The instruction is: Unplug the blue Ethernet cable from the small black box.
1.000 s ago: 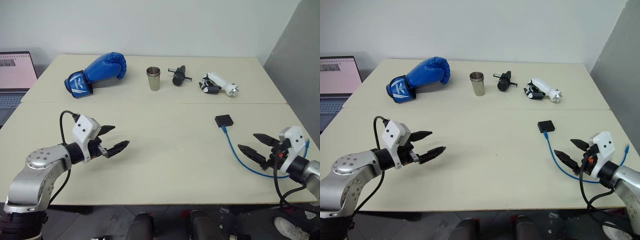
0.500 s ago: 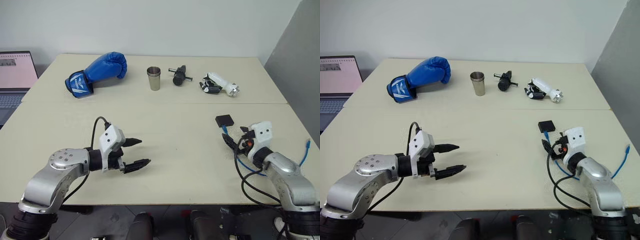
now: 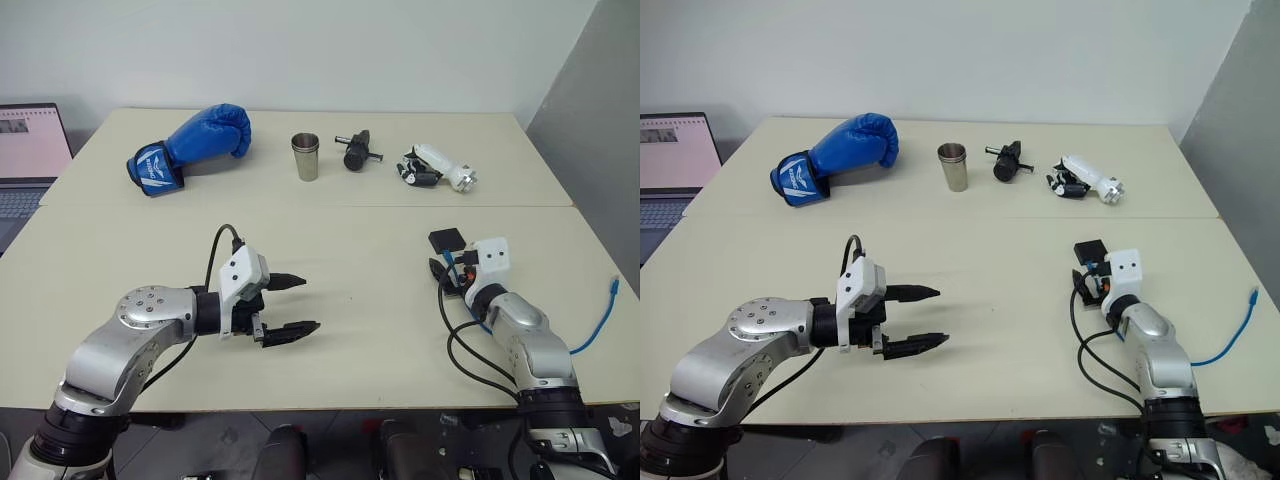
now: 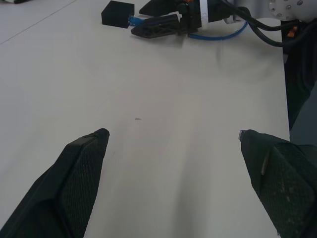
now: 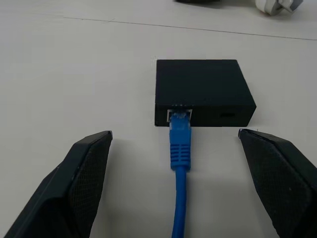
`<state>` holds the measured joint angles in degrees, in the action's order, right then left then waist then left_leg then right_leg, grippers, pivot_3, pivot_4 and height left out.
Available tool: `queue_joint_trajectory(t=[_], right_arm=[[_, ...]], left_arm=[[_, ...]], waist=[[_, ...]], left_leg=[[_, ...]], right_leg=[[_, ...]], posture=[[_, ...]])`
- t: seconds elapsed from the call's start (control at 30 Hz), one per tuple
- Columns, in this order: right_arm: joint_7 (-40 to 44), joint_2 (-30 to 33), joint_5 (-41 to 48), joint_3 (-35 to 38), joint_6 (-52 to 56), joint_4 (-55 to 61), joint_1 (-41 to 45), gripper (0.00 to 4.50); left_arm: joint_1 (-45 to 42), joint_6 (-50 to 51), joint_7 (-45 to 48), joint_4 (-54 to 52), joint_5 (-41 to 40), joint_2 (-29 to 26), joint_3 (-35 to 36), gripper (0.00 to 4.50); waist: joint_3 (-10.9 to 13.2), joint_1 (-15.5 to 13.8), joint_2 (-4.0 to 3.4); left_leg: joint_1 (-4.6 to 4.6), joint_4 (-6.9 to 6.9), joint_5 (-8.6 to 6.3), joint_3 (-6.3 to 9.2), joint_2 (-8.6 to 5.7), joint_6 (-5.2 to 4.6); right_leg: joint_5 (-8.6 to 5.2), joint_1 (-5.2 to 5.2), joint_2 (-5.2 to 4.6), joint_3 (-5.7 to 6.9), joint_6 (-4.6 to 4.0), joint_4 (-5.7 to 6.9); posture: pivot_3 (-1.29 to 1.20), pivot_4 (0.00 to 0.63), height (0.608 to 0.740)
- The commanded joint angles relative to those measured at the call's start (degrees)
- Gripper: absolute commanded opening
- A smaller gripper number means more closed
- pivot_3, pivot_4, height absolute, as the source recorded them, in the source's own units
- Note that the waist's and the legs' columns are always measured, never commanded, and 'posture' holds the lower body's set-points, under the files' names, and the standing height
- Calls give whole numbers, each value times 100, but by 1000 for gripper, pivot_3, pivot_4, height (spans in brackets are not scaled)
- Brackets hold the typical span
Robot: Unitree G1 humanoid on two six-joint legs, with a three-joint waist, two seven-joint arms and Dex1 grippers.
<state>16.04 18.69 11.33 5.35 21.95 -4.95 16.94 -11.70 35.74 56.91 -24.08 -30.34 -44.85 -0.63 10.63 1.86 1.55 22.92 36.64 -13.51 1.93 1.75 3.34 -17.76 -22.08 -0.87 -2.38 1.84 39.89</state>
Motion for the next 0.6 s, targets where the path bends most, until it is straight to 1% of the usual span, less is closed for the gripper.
queue_joint_trajectory(t=[0.03,0.23,0.3,0.4,0.47,0.53,0.6], right_arm=[[19,18,-67,-10,12,75,50,3782],[76,15,-142,-66,24,143,-29,2376],[91,38,-173,-80,26,155,-42,1972],[123,126,-270,-124,-1,202,-53,1135],[180,188,-304,-155,-11,318,-83,732],[274,267,-347,-201,-33,467,-123,199],[610,570,-577,-474,-318,810,-217,193]], left_arm=[[-40,-86,-2,-57,-11,0,37,4500],[-50,-76,-67,-25,-11,40,71,4500],[-48,-91,-62,6,6,31,76,4500],[-68,-93,-110,95,15,68,97,4500],[-69,-81,-153,152,2,100,112,4500],[-83,-42,-211,210,-40,152,139,4500],[-99,96,-245,301,-180,213,224,4500]], waist=[[0,0,0],[0,0,0],[0,0,0],[0,0,0],[0,0,0],[0,0,0],[0,-1,0]], left_leg=[[0,0,0,1,0,0],[-1,0,0,1,0,0],[-1,0,0,1,0,0],[-1,0,0,1,0,0],[-1,0,0,1,0,0],[1,0,0,1,0,0],[0,0,0,0,0,0]], right_leg=[[0,0,0,0,0,0],[0,1,0,0,0,0],[0,0,0,0,0,0],[0,0,0,0,0,0],[0,1,0,0,0,0],[0,0,0,0,0,-1],[0,0,0,0,0,-1]], posture=[[0,150,740],[0,150,740],[0,150,740],[0,150,740],[0,150,740],[0,150,740],[0,150,740]])
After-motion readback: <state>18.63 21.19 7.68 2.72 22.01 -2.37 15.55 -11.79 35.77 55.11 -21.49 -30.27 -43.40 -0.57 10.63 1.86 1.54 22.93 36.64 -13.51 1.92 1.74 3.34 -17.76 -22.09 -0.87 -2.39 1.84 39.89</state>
